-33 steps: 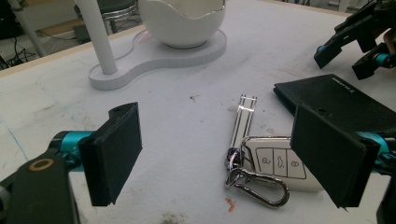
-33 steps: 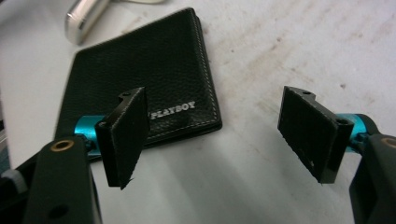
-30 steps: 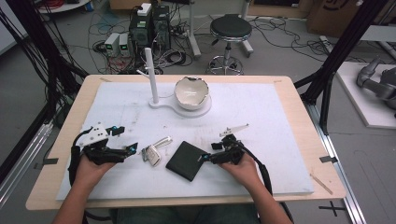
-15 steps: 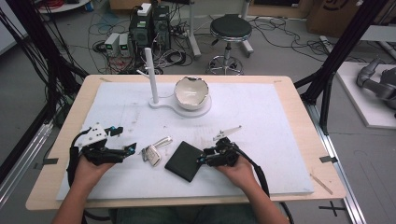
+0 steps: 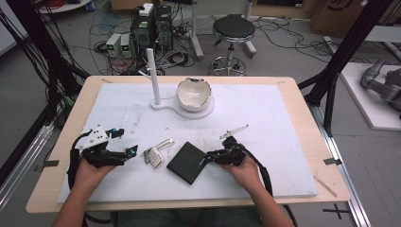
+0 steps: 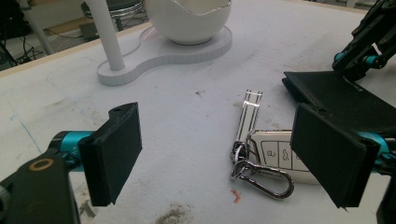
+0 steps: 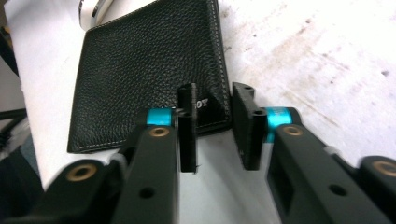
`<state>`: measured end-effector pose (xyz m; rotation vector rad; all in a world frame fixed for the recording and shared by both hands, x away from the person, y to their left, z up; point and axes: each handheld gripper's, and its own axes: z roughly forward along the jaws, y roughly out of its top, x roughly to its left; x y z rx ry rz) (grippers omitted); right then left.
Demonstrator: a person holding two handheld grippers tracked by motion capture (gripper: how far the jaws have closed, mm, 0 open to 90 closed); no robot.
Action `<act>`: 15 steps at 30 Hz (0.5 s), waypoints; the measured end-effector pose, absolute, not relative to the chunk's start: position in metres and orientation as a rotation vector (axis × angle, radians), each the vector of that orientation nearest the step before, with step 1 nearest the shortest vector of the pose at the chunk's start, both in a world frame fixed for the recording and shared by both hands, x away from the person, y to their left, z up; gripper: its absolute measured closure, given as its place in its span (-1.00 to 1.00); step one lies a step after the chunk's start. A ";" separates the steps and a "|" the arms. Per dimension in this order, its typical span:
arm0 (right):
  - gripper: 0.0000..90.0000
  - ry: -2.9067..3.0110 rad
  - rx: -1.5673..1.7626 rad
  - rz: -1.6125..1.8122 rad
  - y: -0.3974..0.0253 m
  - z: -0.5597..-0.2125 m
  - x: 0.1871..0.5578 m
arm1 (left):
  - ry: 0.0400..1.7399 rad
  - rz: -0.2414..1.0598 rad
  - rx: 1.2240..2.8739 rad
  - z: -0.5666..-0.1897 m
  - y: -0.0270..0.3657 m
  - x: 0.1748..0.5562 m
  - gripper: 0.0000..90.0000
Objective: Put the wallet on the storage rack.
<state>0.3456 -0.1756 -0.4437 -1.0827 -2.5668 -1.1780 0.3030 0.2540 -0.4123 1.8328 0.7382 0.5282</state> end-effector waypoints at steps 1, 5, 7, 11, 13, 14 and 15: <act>0.74 -2.552 -1.085 -1.173 -0.177 -0.444 0.347 | 0.740 0.529 1.831 -0.412 0.254 0.303 -0.63; 0.82 -2.529 -1.081 -1.180 -0.181 -0.443 0.348 | 0.743 0.530 1.832 -0.412 0.255 0.302 -0.63; 0.83 -2.498 -1.088 -1.191 -0.183 -0.442 0.348 | 0.741 0.531 1.834 -0.412 0.255 0.302 -0.63; 0.86 -2.463 -1.073 -1.223 -0.187 -0.439 0.348 | 0.739 0.529 1.831 -0.412 0.254 0.302 -0.63; 0.87 -2.457 -1.061 -1.254 -0.188 -0.436 0.346 | 0.733 0.530 1.835 -0.412 0.255 0.303 -0.63; 0.87 -2.449 -1.060 -1.270 -0.188 -0.434 0.346 | 0.733 0.528 1.833 -0.412 0.254 0.302 -0.63; 0.87 -2.447 -1.051 -1.284 -0.188 -0.433 0.345 | 0.732 0.530 1.836 -0.412 0.254 0.302 -0.63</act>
